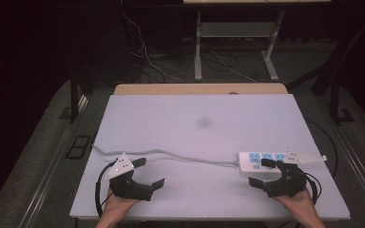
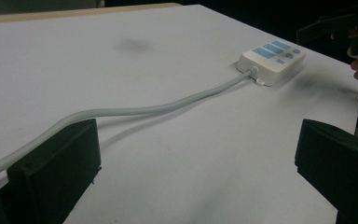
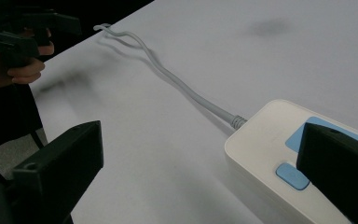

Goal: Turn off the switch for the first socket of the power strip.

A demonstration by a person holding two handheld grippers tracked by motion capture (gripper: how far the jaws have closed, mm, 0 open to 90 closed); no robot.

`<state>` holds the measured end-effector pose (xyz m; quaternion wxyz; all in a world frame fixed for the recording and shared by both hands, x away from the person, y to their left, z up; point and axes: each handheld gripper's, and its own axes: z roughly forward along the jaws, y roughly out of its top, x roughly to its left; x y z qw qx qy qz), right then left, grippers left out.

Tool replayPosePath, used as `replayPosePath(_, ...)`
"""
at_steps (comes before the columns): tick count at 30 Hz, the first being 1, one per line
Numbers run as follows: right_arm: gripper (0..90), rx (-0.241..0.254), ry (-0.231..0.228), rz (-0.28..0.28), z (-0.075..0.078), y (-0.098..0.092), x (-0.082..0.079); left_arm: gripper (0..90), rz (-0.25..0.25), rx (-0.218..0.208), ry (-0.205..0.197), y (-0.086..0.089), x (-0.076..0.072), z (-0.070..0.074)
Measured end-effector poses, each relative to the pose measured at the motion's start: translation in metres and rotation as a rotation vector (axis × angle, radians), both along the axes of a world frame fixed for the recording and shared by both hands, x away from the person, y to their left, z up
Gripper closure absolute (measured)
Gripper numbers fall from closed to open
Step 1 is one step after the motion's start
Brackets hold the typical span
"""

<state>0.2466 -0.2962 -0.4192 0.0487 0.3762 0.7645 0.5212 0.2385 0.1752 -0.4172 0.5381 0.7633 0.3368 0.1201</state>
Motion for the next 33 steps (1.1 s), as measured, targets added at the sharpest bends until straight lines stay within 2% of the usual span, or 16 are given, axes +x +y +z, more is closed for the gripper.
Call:
replayPosePath(13,0.3,-0.014,-0.007,0.011,0.0018,0.0004,-0.0007,0.0,-0.016,0.004,0.02,-0.0016,0.001,-0.0022)
replayPosePath(24,0.3,-0.031,0.004,0.023,0.001,0.0021,0.0013,0.0,-0.016,0.0,0.032,-0.0007,0.0006,-0.003)
replayPosePath(33,0.4,-0.045,0.0,0.025,0.0083,0.0029,0.0032,0.0,-0.006,-0.004,0.032,0.0024,0.0007,-0.0028)
